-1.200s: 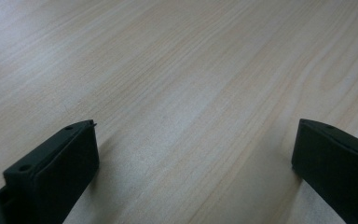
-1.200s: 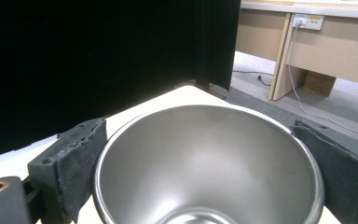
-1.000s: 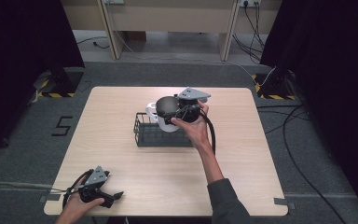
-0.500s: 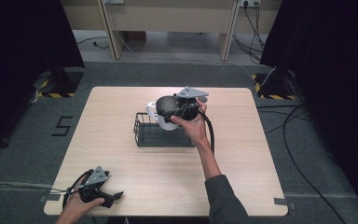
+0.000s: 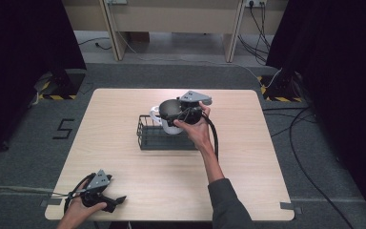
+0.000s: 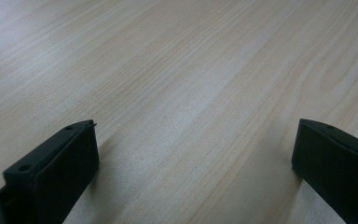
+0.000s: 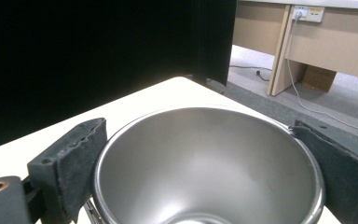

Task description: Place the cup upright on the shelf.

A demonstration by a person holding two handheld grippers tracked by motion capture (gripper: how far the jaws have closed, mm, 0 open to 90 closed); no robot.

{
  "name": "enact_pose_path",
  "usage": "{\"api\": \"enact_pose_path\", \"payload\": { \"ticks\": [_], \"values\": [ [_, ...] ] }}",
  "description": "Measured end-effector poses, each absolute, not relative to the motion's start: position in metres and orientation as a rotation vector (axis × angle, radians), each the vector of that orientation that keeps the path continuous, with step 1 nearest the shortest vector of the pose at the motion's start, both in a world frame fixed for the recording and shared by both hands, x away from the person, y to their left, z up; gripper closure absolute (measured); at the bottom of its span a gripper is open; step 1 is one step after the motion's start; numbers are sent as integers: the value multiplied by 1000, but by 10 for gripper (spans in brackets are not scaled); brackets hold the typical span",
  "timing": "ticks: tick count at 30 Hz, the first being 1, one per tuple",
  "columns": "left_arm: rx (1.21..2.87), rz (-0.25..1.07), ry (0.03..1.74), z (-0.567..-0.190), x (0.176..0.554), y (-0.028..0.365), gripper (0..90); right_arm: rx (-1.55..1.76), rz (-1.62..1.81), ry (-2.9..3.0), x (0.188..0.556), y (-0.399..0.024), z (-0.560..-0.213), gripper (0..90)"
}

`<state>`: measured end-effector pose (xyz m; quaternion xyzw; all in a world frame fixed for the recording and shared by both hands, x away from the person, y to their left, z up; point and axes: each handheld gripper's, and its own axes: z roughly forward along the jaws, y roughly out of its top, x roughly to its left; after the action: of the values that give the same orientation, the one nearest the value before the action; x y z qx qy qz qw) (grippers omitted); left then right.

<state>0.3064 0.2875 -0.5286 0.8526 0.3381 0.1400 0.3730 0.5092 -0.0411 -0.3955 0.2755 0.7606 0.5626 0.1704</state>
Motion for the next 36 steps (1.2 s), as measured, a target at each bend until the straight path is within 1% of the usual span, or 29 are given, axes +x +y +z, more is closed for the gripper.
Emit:
{"api": "enact_pose_path", "payload": {
  "ticks": [18,36],
  "values": [
    [2185,358,866,-529,306,287,0,813,1550,2188,504,-45,-422,62],
    [2185,359,866,-529,306,287,0,827,1543,2190,498,-49,-430,60]
  ]
}}
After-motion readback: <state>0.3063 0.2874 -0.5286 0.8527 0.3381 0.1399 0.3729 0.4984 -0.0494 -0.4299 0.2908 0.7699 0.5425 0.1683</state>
